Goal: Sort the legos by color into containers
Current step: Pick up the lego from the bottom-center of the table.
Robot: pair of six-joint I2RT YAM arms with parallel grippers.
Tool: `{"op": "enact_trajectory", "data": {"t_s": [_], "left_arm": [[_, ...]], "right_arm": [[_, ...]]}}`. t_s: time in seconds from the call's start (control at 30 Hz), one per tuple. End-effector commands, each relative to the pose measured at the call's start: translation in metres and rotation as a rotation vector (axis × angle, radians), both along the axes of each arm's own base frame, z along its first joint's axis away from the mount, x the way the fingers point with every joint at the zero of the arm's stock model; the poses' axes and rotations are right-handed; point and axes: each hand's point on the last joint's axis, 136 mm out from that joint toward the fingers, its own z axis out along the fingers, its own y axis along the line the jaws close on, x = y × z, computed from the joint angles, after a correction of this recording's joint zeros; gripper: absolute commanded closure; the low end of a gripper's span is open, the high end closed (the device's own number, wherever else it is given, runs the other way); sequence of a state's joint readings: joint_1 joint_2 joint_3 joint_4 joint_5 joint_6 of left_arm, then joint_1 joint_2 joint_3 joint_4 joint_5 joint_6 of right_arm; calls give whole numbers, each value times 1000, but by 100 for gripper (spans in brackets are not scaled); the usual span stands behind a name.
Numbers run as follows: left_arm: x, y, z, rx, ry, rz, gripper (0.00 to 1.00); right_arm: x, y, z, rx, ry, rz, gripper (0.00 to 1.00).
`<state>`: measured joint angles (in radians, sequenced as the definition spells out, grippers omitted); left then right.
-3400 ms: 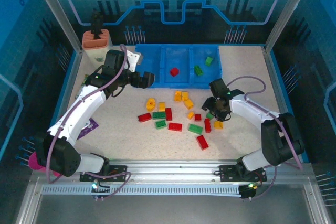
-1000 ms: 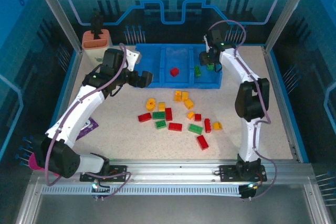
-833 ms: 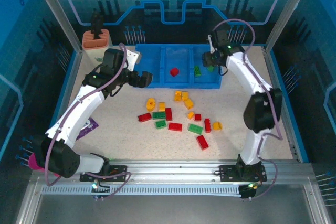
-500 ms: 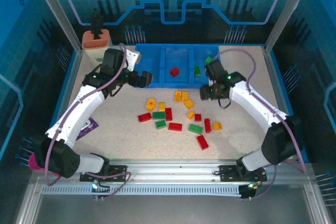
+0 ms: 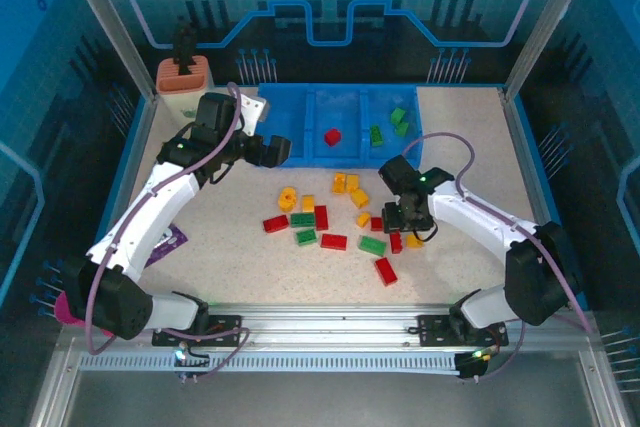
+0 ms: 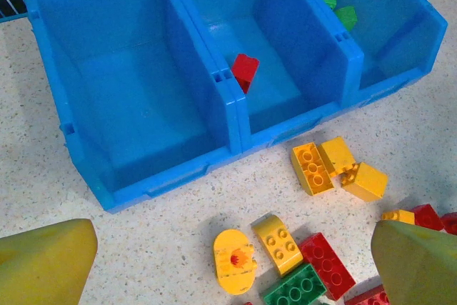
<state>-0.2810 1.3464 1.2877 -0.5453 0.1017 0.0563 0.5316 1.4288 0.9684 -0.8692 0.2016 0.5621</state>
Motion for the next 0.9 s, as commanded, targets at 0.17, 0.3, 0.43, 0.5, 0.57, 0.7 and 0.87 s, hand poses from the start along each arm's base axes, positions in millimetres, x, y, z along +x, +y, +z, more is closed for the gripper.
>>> {"op": "enact_trajectory", "data": {"t_s": [0.17, 0.3, 0.43, 0.5, 0.57, 0.7, 0.87], "left_arm": [[0, -3, 1, 18, -3, -21, 1], [0, -3, -1, 21, 2, -19, 1], [0, -3, -1, 23, 1, -20, 1], [0, -3, -1, 24, 0, -18, 1], [0, -3, -2, 26, 2, -20, 1], [1, -3, -2, 27, 3, -19, 1], [0, -1, -3, 33, 2, -15, 1]], "right_arm": [[4, 11, -25, 12, 18, 11, 47], [3, 13, -39, 6, 42, 14, 49], [1, 12, -51, -10, 69, 21, 52], [1, 14, -55, -10, 74, 23, 54], [2, 14, -58, -11, 77, 25, 57], [4, 16, -63, -21, 89, 42, 66], [14, 16, -52, -40, 67, 84, 74]]}}
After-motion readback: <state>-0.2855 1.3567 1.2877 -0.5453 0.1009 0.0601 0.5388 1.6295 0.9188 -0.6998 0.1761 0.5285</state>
